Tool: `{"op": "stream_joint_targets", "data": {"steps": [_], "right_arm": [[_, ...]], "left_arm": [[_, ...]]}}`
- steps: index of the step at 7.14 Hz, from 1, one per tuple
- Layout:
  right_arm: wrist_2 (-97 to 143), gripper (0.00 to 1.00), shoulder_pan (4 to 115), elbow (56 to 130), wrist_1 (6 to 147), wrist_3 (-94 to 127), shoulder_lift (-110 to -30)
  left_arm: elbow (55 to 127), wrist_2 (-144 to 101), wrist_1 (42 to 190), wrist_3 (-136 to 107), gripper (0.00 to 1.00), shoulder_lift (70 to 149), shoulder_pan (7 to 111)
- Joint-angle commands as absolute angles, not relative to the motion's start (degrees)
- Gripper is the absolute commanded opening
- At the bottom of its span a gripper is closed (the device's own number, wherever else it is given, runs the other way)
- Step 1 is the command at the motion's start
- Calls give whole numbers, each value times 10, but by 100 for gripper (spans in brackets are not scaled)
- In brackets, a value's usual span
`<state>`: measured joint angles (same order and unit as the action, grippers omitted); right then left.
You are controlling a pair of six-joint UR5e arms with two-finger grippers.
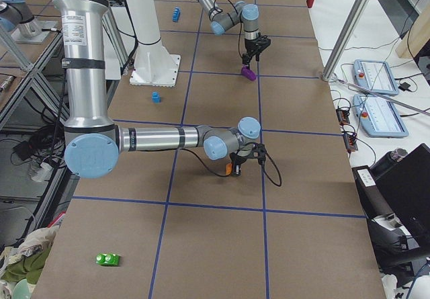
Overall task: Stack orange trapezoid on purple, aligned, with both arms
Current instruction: 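Release the purple block with the left gripper while the right gripper grasps the orange block, then carry the orange block above the purple block with the right gripper while the left withdraws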
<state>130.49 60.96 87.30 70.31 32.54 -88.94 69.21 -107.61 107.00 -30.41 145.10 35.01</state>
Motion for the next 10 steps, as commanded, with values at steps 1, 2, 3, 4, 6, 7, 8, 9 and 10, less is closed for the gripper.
{"op": "stream_joint_targets", "data": {"steps": [1,2,3,4,6,7,8,9,10], "right_arm": [[1309,0,611,885,703,359,-892],[1310,0,610,911,703,414,-889],[1310,0,609,937,708,477,-880],[1317,0,606,939,712,542,-847],[1326,0,578,938,808,674,-715],[1314,0,543,936,891,766,-625],[1311,0,521,931,928,833,-567],[1306,0,495,929,936,912,-538],[1267,0,457,926,936,1002,-507]], "left_arm": [[718,-1090,1039,-304,100,1450,370],[747,-1120,998,-302,100,1447,399],[775,-1136,958,-273,100,1434,423],[829,-1136,905,-231,100,1400,445],[915,-1138,865,-158,100,1294,498],[939,-1151,866,-134,100,1247,526],[967,-1159,865,-92,100,1197,556],[974,-1173,867,-24,100,1157,597],[973,-1179,867,37,100,1129,632]]}}
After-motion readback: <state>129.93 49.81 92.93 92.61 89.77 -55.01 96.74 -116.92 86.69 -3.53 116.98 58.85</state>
